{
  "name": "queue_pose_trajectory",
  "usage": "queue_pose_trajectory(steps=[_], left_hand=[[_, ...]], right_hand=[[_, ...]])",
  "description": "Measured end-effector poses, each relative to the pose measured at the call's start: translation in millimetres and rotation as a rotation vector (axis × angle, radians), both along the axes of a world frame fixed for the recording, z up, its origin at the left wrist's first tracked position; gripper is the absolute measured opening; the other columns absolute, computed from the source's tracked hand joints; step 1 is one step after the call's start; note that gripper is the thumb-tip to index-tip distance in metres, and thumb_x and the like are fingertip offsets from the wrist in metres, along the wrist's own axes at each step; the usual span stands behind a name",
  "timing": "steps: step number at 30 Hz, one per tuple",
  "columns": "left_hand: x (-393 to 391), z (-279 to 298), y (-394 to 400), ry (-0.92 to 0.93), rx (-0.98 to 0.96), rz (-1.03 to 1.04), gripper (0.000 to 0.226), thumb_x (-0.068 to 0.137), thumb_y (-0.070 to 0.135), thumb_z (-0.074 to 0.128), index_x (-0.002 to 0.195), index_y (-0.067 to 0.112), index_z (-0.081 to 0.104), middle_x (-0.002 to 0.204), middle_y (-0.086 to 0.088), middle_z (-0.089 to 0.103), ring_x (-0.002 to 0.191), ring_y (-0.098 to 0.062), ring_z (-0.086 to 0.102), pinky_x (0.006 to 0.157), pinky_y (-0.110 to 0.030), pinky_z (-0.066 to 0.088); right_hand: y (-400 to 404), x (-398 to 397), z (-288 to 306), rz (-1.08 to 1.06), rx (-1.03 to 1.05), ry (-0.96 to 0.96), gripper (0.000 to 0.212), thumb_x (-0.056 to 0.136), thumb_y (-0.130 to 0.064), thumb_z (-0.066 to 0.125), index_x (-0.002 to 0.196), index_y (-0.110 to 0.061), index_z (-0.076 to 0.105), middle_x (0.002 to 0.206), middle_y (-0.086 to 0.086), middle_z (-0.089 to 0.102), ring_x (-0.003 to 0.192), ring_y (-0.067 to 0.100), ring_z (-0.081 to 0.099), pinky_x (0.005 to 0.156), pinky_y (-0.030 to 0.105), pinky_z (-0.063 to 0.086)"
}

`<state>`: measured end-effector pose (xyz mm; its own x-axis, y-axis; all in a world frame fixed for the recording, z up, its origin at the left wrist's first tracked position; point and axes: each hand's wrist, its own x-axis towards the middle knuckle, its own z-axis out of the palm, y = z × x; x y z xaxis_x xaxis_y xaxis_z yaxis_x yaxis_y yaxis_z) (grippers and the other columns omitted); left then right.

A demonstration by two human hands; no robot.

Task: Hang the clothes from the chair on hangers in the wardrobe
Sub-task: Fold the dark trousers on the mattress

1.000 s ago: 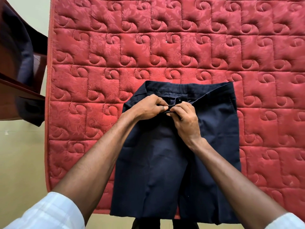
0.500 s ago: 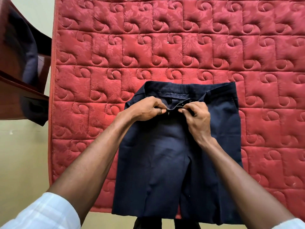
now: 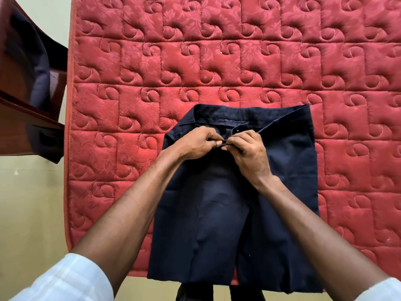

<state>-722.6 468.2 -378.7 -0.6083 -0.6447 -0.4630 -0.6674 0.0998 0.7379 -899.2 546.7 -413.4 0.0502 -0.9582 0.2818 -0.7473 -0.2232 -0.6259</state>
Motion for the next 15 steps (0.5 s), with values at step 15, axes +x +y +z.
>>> queue_pose_trajectory(steps=[15], left_hand=[[2,-6,4,0.040,0.037,0.023,0.017,0.097,0.018,0.059,0.102,0.016,0.075,0.073,0.017,0.053,0.070,0.010,0.051,0.069,-0.014,0.033]], right_hand=[[5,3,-2,0.028,-0.117,0.059,0.016,0.087,-0.022,0.071,0.083,-0.006,0.072,0.084,0.002,0.068,0.088,0.019,0.053,0.088,0.031,0.044]])
